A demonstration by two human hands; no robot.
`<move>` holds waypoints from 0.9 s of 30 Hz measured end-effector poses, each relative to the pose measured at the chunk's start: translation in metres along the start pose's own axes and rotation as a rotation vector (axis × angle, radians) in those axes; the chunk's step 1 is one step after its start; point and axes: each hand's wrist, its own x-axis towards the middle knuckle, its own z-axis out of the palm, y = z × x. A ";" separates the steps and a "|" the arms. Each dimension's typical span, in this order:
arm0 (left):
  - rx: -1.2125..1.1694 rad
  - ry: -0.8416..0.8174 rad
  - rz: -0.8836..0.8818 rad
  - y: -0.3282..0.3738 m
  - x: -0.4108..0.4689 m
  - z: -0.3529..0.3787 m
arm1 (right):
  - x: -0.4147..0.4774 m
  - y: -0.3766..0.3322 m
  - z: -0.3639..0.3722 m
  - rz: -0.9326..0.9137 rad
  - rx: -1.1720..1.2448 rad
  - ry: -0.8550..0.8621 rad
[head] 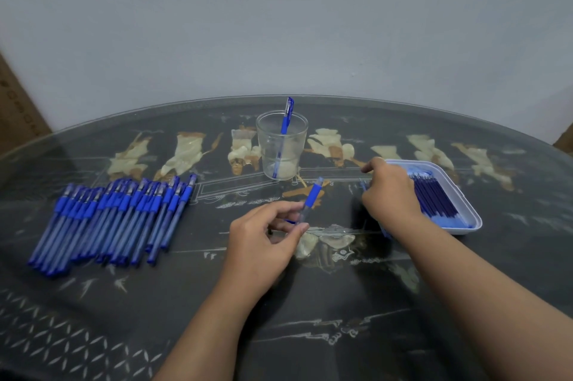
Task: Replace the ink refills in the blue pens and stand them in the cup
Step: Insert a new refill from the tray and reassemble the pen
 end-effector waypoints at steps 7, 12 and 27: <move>-0.003 0.000 -0.008 0.001 0.000 0.001 | -0.001 0.003 0.000 -0.009 -0.044 0.011; 0.001 0.003 -0.001 0.001 -0.001 0.000 | -0.001 0.002 -0.001 -0.015 -0.054 0.003; -0.143 0.061 -0.069 0.014 0.000 0.004 | -0.004 0.018 -0.016 0.086 0.230 0.110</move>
